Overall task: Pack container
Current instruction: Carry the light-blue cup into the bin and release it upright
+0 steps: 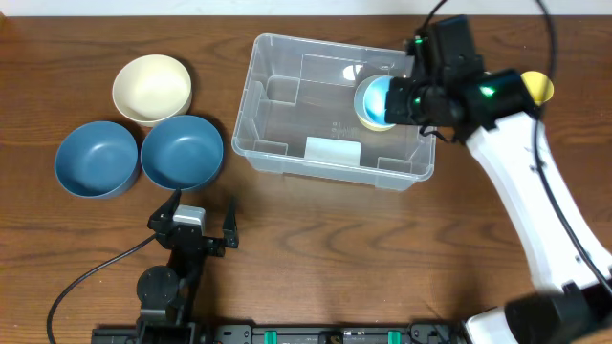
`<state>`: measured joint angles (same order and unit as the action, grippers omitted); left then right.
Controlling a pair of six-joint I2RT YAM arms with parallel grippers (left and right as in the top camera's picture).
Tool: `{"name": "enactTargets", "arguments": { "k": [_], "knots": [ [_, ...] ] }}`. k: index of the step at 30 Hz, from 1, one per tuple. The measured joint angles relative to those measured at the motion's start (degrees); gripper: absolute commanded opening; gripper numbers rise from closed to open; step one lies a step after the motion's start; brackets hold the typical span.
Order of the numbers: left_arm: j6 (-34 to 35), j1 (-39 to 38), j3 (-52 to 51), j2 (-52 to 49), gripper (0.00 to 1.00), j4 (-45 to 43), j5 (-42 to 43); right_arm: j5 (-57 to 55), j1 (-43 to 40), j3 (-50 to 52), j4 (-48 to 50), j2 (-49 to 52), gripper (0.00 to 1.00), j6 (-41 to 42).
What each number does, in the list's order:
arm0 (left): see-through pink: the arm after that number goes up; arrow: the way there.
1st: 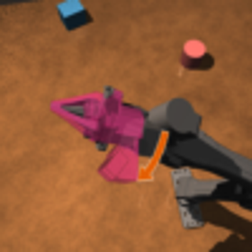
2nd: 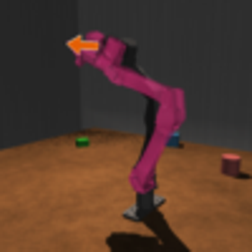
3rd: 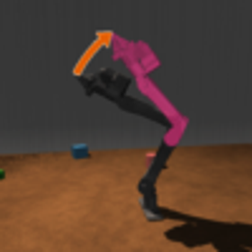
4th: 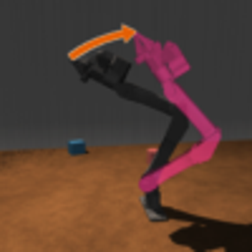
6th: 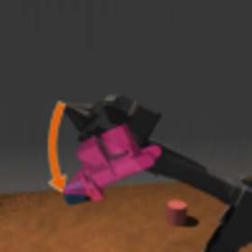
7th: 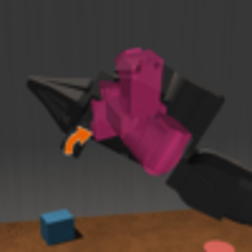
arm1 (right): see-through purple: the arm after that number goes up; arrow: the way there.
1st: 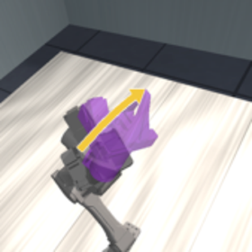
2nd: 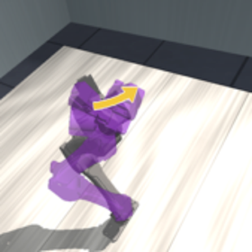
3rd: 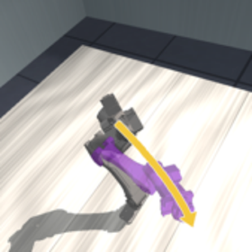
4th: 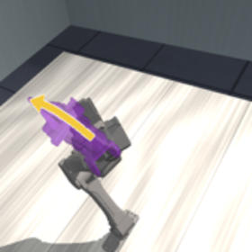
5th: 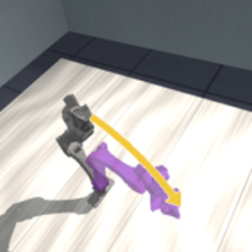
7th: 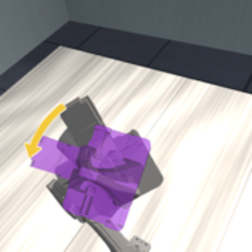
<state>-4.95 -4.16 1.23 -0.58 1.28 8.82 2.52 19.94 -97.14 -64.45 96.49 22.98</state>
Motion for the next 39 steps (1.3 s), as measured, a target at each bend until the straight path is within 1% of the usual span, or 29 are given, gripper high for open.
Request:
{"name": "enactTargets", "arguments": {
  "k": [4,10,16,29,39],
  "knots": [
    [0.0,0.0,0.0,0.0,0.98,0.0,0.0,-0.5,0.8,0.0,-4.2,5.6,0.01,-0.9],
    [0.0,0.0,0.0,0.0,0.98,0.0,0.0,-1.1,2.7,0.0,-5.3,9.2,0.01,-1.8],
    [0.0,0.0,0.0,0.0,0.98,0.0,0.0,-3.4,4.7,0.0,-4.8,10.6,0.01,-2.0],
    [0.0,0.0,0.0,0.0,0.98,0.0,0.0,-7.1,4.8,0.0,-0.6,17.3,0.01,-2.0],
    [0.0,0.0,0.0,0.0,0.98,0.0,0.0,-7.5,4.8,0.0,-0.4,24.0,0.01,-1.9]
  ]
}}
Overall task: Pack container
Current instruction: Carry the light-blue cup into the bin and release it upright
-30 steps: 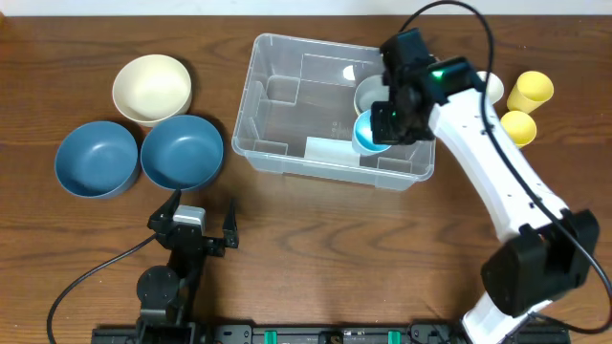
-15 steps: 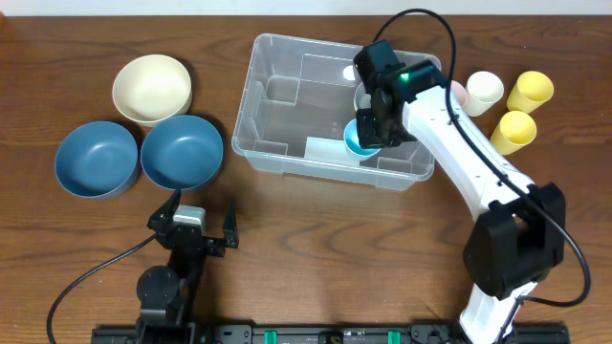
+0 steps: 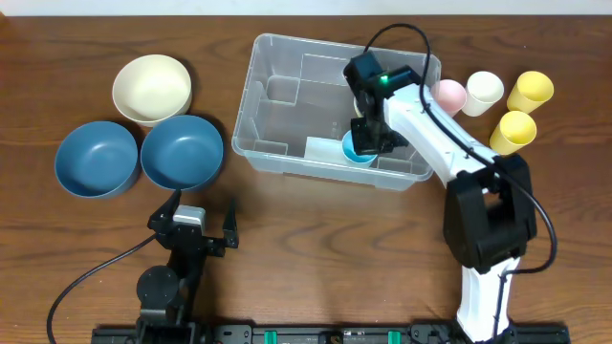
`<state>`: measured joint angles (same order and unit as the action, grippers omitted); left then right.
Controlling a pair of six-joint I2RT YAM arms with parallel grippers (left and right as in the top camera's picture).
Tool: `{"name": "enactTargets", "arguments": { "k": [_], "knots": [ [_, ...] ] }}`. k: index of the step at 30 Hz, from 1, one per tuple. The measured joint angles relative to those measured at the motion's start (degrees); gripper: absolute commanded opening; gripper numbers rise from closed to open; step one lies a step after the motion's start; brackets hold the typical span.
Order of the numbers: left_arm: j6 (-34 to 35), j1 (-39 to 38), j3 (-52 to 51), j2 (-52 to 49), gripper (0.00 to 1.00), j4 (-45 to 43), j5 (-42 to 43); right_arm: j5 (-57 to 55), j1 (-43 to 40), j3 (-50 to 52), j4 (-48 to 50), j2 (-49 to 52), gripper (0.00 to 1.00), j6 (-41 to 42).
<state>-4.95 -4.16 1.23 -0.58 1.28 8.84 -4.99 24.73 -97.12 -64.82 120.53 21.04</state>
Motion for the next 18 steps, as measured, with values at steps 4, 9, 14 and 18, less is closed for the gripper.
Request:
{"name": "enactTargets", "arguments": {
  "k": [4,9,14,18],
  "knots": [
    [0.0,0.0,0.0,0.0,0.98,0.0,0.0,0.0,0.0,-0.1,0.3,0.2,0.09,0.0],
    [0.0,0.0,0.0,0.0,0.98,0.0,0.0,0.0,0.0,-0.1,0.9,0.5,0.35,0.5],
    [0.0,0.0,0.0,0.0,0.98,0.0,0.0,0.0,0.0,-0.1,-0.4,0.5,0.45,0.5],
    [0.0,0.0,0.0,0.0,0.98,0.0,0.0,0.0,0.0,-0.3,-1.2,0.2,0.48,0.6]
  ]
}}
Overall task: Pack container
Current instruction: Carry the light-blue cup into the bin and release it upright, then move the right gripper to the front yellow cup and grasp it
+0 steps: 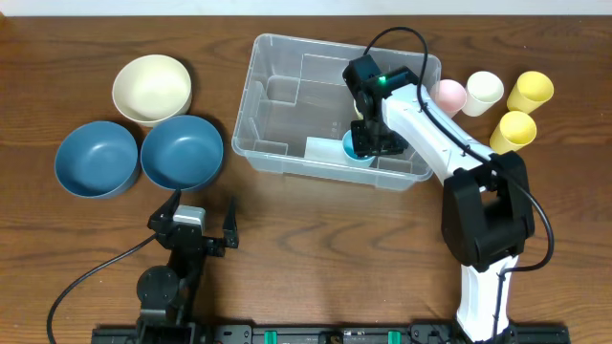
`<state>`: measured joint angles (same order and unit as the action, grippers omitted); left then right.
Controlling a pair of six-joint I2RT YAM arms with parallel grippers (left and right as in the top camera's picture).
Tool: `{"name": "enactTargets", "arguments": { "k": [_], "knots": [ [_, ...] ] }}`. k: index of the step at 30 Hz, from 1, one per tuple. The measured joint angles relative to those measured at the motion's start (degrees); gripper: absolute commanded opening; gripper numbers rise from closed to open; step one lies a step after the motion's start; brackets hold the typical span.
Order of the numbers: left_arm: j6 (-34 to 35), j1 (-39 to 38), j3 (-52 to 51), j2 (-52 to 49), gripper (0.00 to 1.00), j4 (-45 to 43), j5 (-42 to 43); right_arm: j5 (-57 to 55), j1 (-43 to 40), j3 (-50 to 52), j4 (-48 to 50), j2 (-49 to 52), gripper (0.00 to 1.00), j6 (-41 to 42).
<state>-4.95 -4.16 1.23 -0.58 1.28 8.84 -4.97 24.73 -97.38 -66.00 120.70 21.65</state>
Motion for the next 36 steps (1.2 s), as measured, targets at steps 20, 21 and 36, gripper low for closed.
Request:
{"name": "enactTargets", "arguments": {
  "k": [20,21,36],
  "knots": [
    [0.0,0.0,0.0,0.0,0.98,0.0,0.0,1.0,-18.4,-4.2,-8.2,-26.0,0.78,0.5],
    [0.0,0.0,0.0,0.0,0.98,0.0,0.0,0.9,-20.9,-4.2,-8.2,-25.9,0.78,0.6],
    [0.0,0.0,0.0,0.0,0.98,0.0,0.0,0.0,-42.5,-4.1,-7.8,-13.7,0.78,0.6]
  ]
}}
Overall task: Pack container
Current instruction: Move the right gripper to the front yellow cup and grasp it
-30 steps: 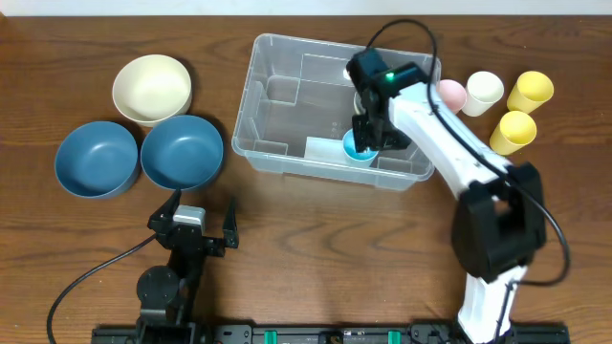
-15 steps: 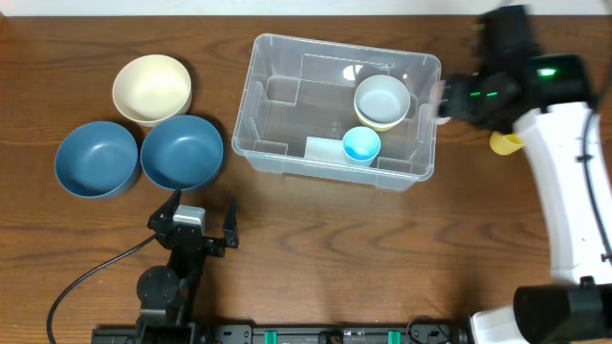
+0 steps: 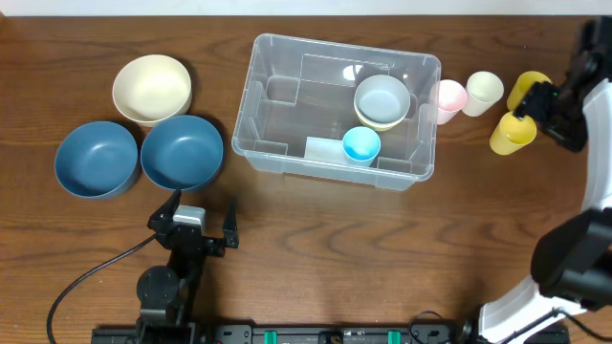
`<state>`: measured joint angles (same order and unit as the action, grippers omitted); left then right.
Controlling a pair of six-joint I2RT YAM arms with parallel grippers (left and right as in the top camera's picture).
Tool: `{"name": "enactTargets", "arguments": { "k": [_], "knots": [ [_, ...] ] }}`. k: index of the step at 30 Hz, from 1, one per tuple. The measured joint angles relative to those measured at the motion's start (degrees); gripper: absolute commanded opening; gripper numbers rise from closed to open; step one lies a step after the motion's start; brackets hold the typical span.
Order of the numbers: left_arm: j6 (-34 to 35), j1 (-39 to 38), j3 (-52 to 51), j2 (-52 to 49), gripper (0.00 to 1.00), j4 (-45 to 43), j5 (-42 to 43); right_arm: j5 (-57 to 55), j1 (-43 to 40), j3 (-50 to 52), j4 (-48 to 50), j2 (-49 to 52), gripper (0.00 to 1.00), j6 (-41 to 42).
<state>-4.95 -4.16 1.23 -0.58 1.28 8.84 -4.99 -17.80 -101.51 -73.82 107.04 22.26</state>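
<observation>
The clear plastic container (image 3: 287,153) stands mid-table. Inside it, a small blue cup (image 3: 361,145) stands upright by the front wall, and a grey-white bowl (image 3: 382,99) sits toward the back right. To the container's right stand a pink cup (image 3: 448,95), a white cup (image 3: 484,92) and two yellow cups (image 3: 511,135) (image 3: 525,80). My right gripper (image 3: 532,101) hovers between the yellow cups, open, holding nothing. My left gripper (image 3: 198,208) rests open near the front edge, empty.
Left of the container are a cream bowl (image 3: 151,88) and two blue bowls (image 3: 96,159) (image 3: 182,151). The right arm runs down the table's right edge. A black cable trails from the left arm's base at the front left.
My right gripper was down in the container at the blue cup. It is now outside, far right by the yellow cups, and the blue cup stands alone in the container.
The right gripper first held the blue cup over the container's right rim. Then it was low inside, with the cup at the front wall, and stayed there. Now the cup is let go and the gripper is by the yellow cups. The left arm never moved.
</observation>
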Motion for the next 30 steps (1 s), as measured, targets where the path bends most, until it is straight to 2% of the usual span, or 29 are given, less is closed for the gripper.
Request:
{"name": "enactTargets", "arguments": {
  "k": [8,12,30],
  "knots": [
    [0.0,0.0,0.0,0.0,0.98,0.0,0.0,0.0,-1.6,0.0,4.4,6.9,0.75,-0.4],
    [0.0,0.0,0.0,0.0,0.98,0.0,0.0,0.2,-1.6,0.0,6.4,10.0,0.7,-0.5],
    [0.0,0.0,0.0,0.0,0.98,0.0,0.0,0.2,-1.6,0.5,11.9,15.6,0.17,-1.2]
  ]
}}
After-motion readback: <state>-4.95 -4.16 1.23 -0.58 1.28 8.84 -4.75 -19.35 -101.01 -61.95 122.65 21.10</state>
